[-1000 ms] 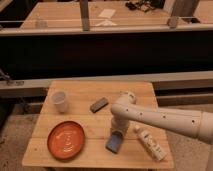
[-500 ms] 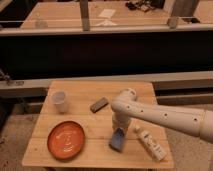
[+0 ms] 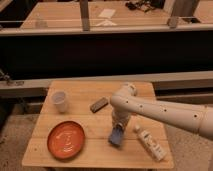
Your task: Place the white sponge in the ceramic cup
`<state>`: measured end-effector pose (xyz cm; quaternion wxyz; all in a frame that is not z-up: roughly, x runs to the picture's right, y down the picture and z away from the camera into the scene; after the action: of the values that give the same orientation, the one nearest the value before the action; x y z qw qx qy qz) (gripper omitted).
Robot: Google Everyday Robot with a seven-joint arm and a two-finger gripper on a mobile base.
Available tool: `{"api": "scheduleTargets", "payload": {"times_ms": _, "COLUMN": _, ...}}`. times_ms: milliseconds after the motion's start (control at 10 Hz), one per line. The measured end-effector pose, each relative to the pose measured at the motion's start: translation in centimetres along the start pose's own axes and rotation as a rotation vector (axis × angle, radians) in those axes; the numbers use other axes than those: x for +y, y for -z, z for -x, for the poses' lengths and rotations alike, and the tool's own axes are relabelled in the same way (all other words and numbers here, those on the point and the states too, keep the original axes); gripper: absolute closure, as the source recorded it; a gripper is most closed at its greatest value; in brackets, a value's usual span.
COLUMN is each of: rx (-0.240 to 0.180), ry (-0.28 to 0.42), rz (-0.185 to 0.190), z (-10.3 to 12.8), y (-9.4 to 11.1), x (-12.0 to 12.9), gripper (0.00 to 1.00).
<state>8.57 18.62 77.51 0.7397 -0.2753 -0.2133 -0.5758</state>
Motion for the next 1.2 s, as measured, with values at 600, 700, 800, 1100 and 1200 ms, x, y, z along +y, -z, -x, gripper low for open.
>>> {"api": "scheduleTargets", "payload": {"times_ms": 600, "rx": 0.019, "ry": 0.049, "rz": 0.014, "z": -1.7, "y": 2.5, "x": -2.2, "gripper": 0.97}}
{"api": "scheduleTargets", "payload": {"times_ms": 700, "rx": 0.021, "ry": 0.053, "rz": 0.017, "z": -2.1, "y": 3.0, "x": -2.3, "gripper": 0.97}}
{"api": "scheduleTargets", "payload": {"times_ms": 800, "rx": 0.023, "ry": 0.053, "rz": 0.017, "z": -2.4, "y": 3.3, "x": -2.3, "gripper": 0.97}}
{"api": "scheduleTargets", "payload": {"times_ms": 1100, "rx": 0.029, "ry": 0.064, "rz": 0.018, "z": -3.2, "y": 4.2, "x": -2.9, "gripper": 0.97}}
{"api": "scheduleTargets", "payload": {"times_ms": 1200, "rx": 0.029, "ry": 0.070, "rz": 0.017, "z": -3.4, "y": 4.4, "x": -3.2, "gripper": 0.97}}
